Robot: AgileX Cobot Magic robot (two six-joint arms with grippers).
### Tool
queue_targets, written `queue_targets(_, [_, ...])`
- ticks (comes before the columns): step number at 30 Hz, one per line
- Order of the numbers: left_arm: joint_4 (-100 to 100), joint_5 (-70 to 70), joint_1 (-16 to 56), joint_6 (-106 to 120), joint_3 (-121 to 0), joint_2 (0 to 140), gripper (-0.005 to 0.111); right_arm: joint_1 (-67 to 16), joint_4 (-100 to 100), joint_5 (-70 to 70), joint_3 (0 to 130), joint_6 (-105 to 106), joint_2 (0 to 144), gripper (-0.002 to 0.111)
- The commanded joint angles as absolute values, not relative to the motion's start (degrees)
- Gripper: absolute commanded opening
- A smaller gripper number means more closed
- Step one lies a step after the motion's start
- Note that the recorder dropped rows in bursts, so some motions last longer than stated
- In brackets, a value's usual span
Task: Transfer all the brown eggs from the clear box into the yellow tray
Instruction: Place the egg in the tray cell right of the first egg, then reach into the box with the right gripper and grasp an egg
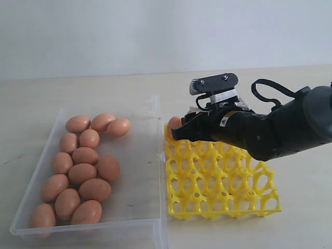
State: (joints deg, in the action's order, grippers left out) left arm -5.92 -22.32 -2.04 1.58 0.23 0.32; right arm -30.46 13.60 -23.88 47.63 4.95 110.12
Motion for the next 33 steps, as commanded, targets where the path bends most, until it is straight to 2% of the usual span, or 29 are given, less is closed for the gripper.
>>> queue_targets(1, [-5.78,-21.79,-1.61,1.33,0.00,0.00,0.000,-30.04,12.92,-24.44,47.84,4.88,110.07,0.051])
queue_targets(5, [-5.78,-21.79,-1.61,1.33,0.00,0.00,0.000,-30.04,12.92,-23.67,47.84,4.88,110.07,0.059])
queue_targets(12, [-5.78,-21.79,-1.61,1.33,0.00,0.00,0.000,-30.04,12.92,-23.22,47.84,4.77,109.45,0.059])
queue_targets(16, [-5.78,-21.79,-1.61,1.33,0.00,0.00,0.000,-30.04,11.40,-15.87,49.25,4.88,100.52,0.058])
queue_targets(18, [-5.78,-21.79,-1.61,1.33,0.00,0.00,0.000,-30.74,4.44,-1.71,55.60,3.85,96.80,0.058])
queue_targets(19, [-5.78,-21.79,-1.61,1.33,0.00,0.00,0.000,-32.34,2.35,9.83,62.24,3.83,96.91,0.058])
queue_targets(21, [-5.78,-21.79,-1.61,1.33,0.00,0.00,0.000,-35.42,3.27,19.42,71.68,3.83,99.97,0.058])
queue_targets(27, [-5.78,-21.79,-1.61,1.33,0.00,0.00,0.000,-43.07,12.48,27.93,92.74,4.85,118.62,0.058])
queue_targets(33, [-5.78,-21.79,-1.61,1.33,0.00,0.00,0.000,-44.63,16.31,39.33,111.68,2.54,134.46,0.058])
